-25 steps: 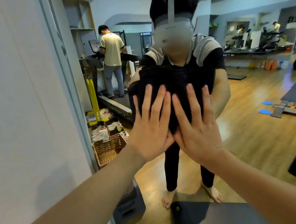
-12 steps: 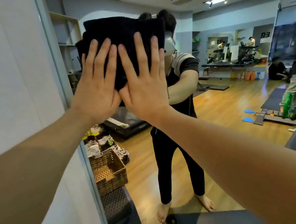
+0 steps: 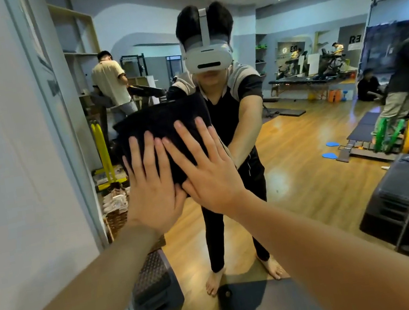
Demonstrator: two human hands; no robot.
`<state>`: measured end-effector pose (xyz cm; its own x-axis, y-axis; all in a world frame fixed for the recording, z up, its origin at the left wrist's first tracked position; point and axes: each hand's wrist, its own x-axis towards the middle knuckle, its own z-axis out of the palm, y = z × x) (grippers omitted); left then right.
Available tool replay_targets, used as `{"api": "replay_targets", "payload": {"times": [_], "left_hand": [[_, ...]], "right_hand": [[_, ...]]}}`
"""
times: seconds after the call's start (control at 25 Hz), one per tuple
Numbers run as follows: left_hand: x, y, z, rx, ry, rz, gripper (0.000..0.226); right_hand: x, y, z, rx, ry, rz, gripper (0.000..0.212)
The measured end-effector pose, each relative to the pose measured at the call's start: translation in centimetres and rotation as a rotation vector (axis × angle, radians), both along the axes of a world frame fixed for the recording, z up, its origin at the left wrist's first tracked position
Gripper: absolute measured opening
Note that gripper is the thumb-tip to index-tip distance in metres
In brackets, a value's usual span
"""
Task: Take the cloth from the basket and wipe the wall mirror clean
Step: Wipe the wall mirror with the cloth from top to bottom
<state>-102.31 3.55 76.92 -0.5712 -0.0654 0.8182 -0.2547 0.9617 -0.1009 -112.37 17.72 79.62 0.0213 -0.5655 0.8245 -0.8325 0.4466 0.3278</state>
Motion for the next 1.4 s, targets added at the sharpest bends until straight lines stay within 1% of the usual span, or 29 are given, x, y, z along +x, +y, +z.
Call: {"api": "replay_targets", "payload": {"times": [0.16,0.28,0.44,0.68,0.76,0.84,0.88,1.04,1.16,1.28,1.4], "left_hand": [[-3.4,7.5,-0.5,0.039,-0.055,-0.006,0.099],[-6.2,11.5,2.1,0.018,-0.043,-0.053,0.098],[-9.0,14.9,8.8,-0.017,0.011,-0.084,0.095],[-12.0,18.6,23.2,-0.112,0.114,-0.133,0.091],[-12.7,18.8,25.1,-0.147,0.131,-0.140,0.091],[-13.1,18.5,24.1,-0.178,0.167,-0.166,0.089],[-13.3,18.2,22.7,-0.186,0.185,-0.176,0.089],[-13.6,17.9,15.3,-0.216,0.191,-0.226,0.091],[-13.6,18.3,8.2,-0.226,0.152,-0.231,0.090],[-13.6,19.2,0.9,-0.222,0.096,-0.208,0.091],[-13.7,21.2,-3.3,-0.206,0.034,-0.164,0.093]], "right_hand": [[-3.4,7.0,-0.6,0.017,-0.022,-0.030,0.066],[-5.8,11.4,1.7,0.010,-0.009,-0.078,0.067],[-8.0,14.8,8.2,-0.054,0.029,-0.129,0.069],[-10.5,17.9,21.5,-0.189,0.065,-0.190,0.074],[-11.0,18.3,23.2,-0.238,0.068,-0.173,0.073],[-11.2,18.1,22.3,-0.284,0.068,-0.137,0.070],[-11.4,18.0,20.8,-0.300,0.064,-0.117,0.068],[-11.7,18.4,12.9,-0.319,0.040,-0.078,0.067],[-11.7,19.2,5.4,-0.303,-0.014,-0.068,0.064],[-11.6,20.3,-1.9,-0.237,-0.064,-0.082,0.063],[-12.2,22.2,-6.1,-0.165,-0.077,-0.106,0.065]]}}
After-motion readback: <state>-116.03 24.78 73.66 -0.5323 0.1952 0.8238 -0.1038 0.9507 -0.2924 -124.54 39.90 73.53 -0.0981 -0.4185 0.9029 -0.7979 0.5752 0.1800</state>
